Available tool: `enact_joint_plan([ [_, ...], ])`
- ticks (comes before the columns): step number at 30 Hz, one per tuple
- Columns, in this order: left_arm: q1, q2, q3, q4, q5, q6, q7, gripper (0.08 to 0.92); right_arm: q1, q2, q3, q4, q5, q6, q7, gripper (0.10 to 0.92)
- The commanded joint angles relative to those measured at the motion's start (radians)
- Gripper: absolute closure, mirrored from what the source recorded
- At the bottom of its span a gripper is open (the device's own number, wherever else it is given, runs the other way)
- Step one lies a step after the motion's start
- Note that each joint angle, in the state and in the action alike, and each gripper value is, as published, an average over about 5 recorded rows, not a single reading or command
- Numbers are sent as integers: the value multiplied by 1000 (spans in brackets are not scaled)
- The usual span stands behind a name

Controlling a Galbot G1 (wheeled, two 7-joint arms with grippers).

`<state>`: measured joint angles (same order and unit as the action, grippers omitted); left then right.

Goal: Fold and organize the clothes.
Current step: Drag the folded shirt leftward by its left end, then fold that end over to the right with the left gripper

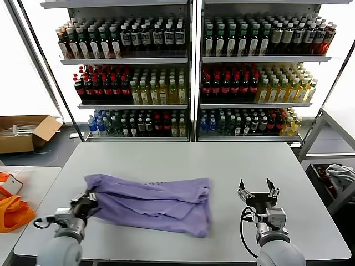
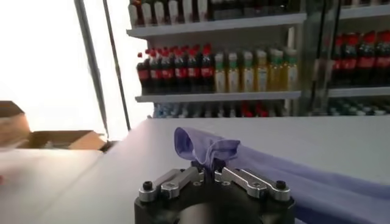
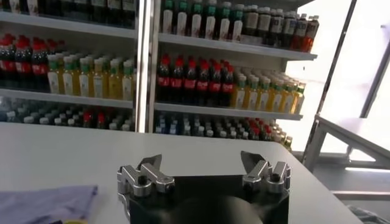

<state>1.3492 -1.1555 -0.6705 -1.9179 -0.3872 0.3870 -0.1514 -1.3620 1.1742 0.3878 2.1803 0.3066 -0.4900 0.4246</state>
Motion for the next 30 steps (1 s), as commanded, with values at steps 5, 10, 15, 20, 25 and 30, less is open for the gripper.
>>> enact_joint_plan([
  [5,-33,229,-184,20,-37,4,16,869,6,13,-9,4,-1,9,-11,203],
  [10,-31,197,-124,26,-4,-12,26,869,6,19,-9,12,-5,4,-9,203],
  [15,-21,122,-7,4,39,-16,33,869,-17,21,3,32,-14,2,-10,203],
  [20,-21,18,132,3,90,-15,36,869,-54,30,15,68,-26,5,-17,203],
  [25,-29,-36,234,-40,109,1,35,869,-82,34,22,90,-44,3,-17,203],
  [30,-36,-54,307,-92,109,27,31,869,-108,46,22,103,-57,5,-17,203],
])
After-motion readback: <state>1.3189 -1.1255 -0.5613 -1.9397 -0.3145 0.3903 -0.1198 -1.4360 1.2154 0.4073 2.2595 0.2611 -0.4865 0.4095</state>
